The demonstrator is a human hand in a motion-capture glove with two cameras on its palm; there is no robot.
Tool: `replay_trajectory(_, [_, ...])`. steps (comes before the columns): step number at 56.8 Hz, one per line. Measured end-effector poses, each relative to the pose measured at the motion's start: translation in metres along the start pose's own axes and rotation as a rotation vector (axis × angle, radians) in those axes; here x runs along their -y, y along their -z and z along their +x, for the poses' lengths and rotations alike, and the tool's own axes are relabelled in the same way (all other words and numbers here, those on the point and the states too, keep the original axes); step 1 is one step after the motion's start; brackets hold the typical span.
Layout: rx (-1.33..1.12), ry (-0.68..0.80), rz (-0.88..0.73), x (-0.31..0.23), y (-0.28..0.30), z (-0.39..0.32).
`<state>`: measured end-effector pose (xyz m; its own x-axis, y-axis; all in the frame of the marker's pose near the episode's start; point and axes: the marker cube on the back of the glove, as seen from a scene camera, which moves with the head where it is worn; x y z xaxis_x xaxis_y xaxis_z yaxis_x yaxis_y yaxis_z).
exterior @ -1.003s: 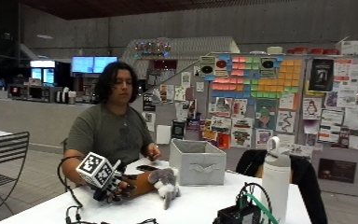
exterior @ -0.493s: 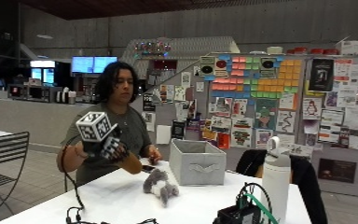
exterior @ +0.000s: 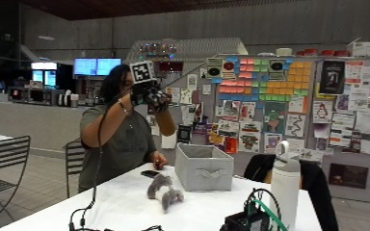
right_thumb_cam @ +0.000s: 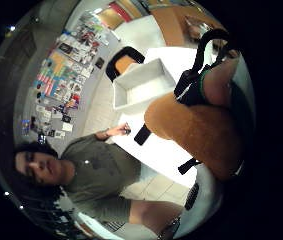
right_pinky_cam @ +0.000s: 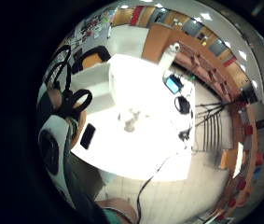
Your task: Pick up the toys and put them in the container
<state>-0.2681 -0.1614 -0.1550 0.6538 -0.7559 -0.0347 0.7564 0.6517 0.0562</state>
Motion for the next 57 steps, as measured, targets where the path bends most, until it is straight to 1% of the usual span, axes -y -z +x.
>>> replay_trajectory(4, [0.028,0.077,0.009,0.034,0.005,-0.011])
replay_trajectory(7, [-0.033,0.103,0.008,0.059,0.000,-0.007])
replay_trajectory(11, [0.022,-0.019,-0.009,0.092,-0.007,-0.021])
replay_trajectory(16, [-0.019,-0.002,-0.025,0.121,-0.022,-0.025])
replay_trajectory(20, [-0.048,0.100,-0.040,0.137,-0.033,-0.024])
replay_trajectory(23, [-0.032,0.119,-0.050,0.150,-0.038,-0.031])
replay_trajectory(27, [-0.020,0.042,-0.060,0.169,-0.044,-0.037])
replay_trajectory(31, [-0.010,0.018,-0.070,0.184,-0.050,-0.040])
replay_trajectory(34, [-0.008,-0.075,-0.074,0.195,-0.054,-0.040])
replay_trajectory(37, [0.022,-0.118,-0.076,0.204,-0.057,-0.043])
replay_trajectory(38, [0.035,-0.105,-0.077,0.205,-0.058,-0.045])
replay_trajectory(41, [0.059,0.026,-0.082,0.205,-0.059,-0.050])
replay_trajectory(43, [0.039,0.040,-0.085,0.206,-0.060,-0.047])
replay_trajectory(49, [0.024,-0.132,-0.077,0.218,-0.061,-0.044])
replay_trajectory(51, [0.022,-0.146,-0.078,0.220,-0.061,-0.044])
replay_trajectory(53, [0.022,-0.126,-0.084,0.220,-0.061,-0.045])
replay_trajectory(54, [0.021,-0.094,-0.086,0.219,-0.060,-0.047])
replay_trajectory(57, [0.062,0.053,-0.080,0.216,-0.056,-0.053])
